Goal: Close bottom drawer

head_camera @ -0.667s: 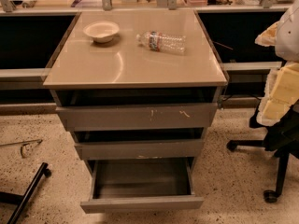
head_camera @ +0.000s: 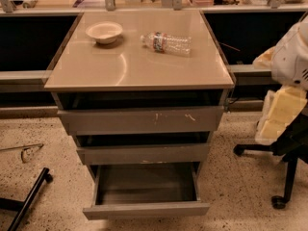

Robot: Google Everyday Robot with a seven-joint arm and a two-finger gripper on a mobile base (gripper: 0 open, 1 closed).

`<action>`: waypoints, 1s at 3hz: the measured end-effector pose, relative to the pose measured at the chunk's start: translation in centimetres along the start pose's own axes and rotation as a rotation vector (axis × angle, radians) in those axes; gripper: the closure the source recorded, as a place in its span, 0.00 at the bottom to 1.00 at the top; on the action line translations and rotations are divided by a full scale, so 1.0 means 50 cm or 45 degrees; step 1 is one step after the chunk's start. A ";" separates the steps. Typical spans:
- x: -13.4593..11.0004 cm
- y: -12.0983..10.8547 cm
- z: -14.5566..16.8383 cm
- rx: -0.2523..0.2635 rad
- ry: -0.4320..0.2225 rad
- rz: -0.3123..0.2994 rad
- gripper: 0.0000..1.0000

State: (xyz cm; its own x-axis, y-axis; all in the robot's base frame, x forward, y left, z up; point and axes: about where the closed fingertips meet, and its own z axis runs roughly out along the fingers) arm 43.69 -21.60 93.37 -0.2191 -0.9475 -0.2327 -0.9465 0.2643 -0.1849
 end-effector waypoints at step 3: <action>0.132 0.037 0.285 -0.243 -0.020 0.129 0.00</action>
Offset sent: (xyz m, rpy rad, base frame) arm -0.0025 -0.0536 -0.2228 0.1368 0.2956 -0.1146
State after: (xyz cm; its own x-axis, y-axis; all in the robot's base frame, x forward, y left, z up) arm 43.88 -24.80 77.92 -0.3131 -0.9145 -0.2562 -0.9478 0.3178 0.0238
